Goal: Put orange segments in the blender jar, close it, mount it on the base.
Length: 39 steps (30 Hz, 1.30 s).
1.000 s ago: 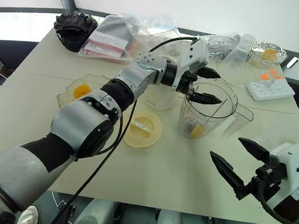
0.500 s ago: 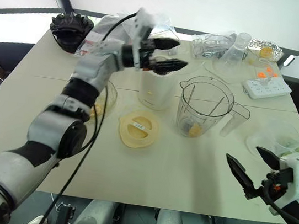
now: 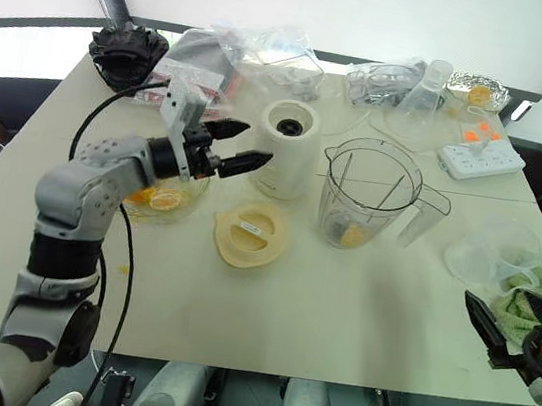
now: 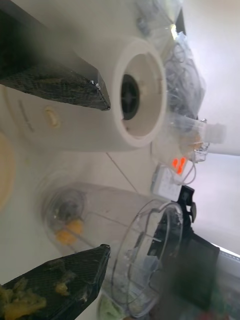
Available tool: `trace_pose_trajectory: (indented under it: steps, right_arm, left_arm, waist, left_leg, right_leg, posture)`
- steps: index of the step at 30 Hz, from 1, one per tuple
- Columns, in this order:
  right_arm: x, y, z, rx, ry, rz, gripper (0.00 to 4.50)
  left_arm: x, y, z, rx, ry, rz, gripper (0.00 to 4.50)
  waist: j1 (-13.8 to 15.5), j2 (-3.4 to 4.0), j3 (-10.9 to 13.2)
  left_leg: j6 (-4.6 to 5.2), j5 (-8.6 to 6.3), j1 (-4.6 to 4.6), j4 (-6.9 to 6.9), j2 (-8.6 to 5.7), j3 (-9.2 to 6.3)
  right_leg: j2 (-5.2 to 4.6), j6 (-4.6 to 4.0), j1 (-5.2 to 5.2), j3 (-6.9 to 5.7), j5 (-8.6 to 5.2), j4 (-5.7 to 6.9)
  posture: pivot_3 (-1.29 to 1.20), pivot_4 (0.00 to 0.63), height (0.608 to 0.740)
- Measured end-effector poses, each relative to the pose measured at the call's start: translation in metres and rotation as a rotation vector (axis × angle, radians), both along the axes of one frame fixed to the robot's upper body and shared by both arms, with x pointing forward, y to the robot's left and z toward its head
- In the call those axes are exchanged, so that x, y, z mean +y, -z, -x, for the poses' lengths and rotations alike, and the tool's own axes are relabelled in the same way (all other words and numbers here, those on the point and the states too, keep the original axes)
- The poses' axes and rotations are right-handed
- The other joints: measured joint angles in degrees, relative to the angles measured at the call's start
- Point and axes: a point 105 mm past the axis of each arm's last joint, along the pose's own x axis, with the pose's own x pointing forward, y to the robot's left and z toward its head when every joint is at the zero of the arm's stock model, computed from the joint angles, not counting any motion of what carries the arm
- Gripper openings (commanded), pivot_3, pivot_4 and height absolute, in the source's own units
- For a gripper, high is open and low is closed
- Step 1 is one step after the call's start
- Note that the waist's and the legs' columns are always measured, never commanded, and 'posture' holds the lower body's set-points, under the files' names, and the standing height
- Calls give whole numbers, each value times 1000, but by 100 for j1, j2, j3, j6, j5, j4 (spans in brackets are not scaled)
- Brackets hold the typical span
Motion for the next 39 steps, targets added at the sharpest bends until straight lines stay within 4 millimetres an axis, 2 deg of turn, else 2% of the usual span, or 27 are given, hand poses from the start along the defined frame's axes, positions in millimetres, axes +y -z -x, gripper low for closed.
trace_pose_trajectory:
  steps: [3,8,13,16,21,24,27,31,39]
  right_arm:
    - [-16,-6,-5,-42,67,1,4500]
    - [-32,-8,-13,-85,136,-24,4500]
    - [-42,3,-19,-58,180,-45,4500]
    - [-51,18,-22,-12,222,-56,4500]
    - [-64,33,-27,23,277,-59,4500]
    - [-69,36,-34,19,303,-56,4500]
    - [-74,41,-39,24,337,-60,4500]
    - [-81,46,-45,24,373,-58,4500]
    - [-89,61,-46,51,413,-67,4500]
  left_arm:
    - [9,12,11,45,-21,5,4461]
    - [12,21,26,63,-33,3,4461]
    - [19,25,30,78,-95,25,4461]
    - [35,32,32,109,-152,41,4461]
    - [47,19,28,98,-217,131,4461]
    - [44,11,29,85,-191,153,4461]
    - [32,9,41,89,-109,131,4461]
    - [14,15,60,113,4,95,4461]
    - [-6,24,67,139,63,66,4461]
  waist:
    - [1,-24,-1]
    - [74,23,-18]
    - [99,33,-23]
    - [72,45,-27]
    - [64,46,-28]
    - [18,47,-28]
    - [-3,51,-29]
    - [1,58,-32]
    - [5,63,-34]
  left_leg:
    - [-1,0,0,-4,9,3]
    - [-2,0,7,1,-1,10]
    - [-2,1,36,2,0,19]
    - [-2,1,40,1,1,22]
    - [-2,1,40,5,-1,24]
    - [-2,1,40,4,-2,25]
    - [-2,1,41,2,-2,27]
    - [-2,1,42,0,-1,28]
    - [-2,2,44,1,-3,29]
  right_leg:
    - [10,-8,0,2,3,-8]
    - [-4,-25,8,4,-7,-3]
    - [-4,-28,32,10,-9,-4]
    - [-4,-28,32,12,-9,-2]
    - [-5,-28,35,13,-9,-2]
    - [-5,-28,35,14,-9,-2]
    - [-5,-27,33,15,-9,-2]
    - [-4,-28,33,17,-9,-1]
    - [-5,-30,39,19,-10,-6]
  posture:
    - [0,150,740]
    - [0,150,740]
    - [0,150,740]
    - [0,150,740]
    - [0,150,740]
    - [0,150,740]
    - [0,150,740]
    - [0,150,740]
    - [0,150,740]
